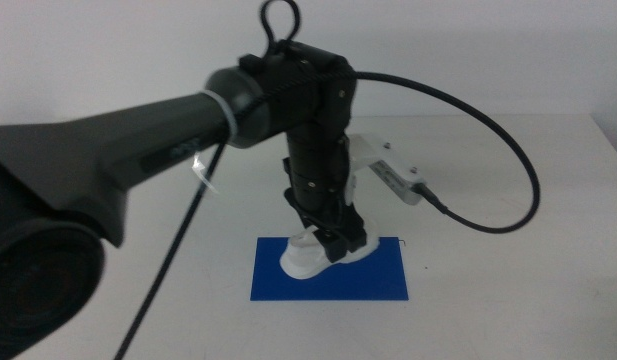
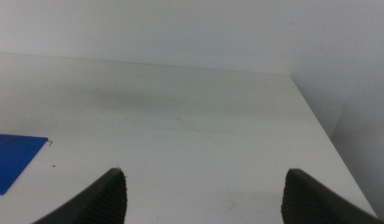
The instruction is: Use one arm to grab the shoe from the table and place it on the mat.
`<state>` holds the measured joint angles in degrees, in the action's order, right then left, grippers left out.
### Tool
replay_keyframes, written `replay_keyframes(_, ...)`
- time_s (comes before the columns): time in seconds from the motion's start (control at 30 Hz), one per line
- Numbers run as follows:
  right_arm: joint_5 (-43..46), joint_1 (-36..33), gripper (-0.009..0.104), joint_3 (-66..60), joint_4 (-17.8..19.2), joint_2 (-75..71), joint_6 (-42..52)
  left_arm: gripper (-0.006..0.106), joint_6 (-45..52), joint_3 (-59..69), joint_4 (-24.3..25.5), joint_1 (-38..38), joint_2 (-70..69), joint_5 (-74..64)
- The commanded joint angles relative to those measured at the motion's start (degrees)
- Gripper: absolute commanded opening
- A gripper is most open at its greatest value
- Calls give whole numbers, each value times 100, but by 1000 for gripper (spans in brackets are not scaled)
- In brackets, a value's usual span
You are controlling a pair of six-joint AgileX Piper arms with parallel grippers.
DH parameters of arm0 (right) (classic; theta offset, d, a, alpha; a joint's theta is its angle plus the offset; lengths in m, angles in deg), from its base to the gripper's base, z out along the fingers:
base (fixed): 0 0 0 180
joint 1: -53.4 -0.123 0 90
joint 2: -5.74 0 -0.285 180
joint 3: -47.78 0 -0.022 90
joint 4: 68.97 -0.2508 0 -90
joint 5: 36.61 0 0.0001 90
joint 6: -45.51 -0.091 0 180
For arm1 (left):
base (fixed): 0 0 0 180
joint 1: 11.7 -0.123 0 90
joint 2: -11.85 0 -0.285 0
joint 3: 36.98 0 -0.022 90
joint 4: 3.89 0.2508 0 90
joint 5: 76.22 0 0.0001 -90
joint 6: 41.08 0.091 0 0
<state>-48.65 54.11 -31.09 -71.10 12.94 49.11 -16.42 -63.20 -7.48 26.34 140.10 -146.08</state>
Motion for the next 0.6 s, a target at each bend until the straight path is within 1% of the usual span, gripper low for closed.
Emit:
replay_keyframes(0.0,437,-4,64,-28,52,-149,43,-1,-66,-320,-102,82,-214,-527)
replay_keyframes(0.43,437,-4,64,-28,52,-149,43,-1,-66,-338,-186,148,-11,-500)
replay_keyframes(0.5,437,-4,64,-28,52,-149,43,-1,-66,-338,-160,148,-11,-500)
replay_keyframes(0.57,437,-4,64,-28,52,-149,43,-1,-260,-338,-80,133,-11,-513)
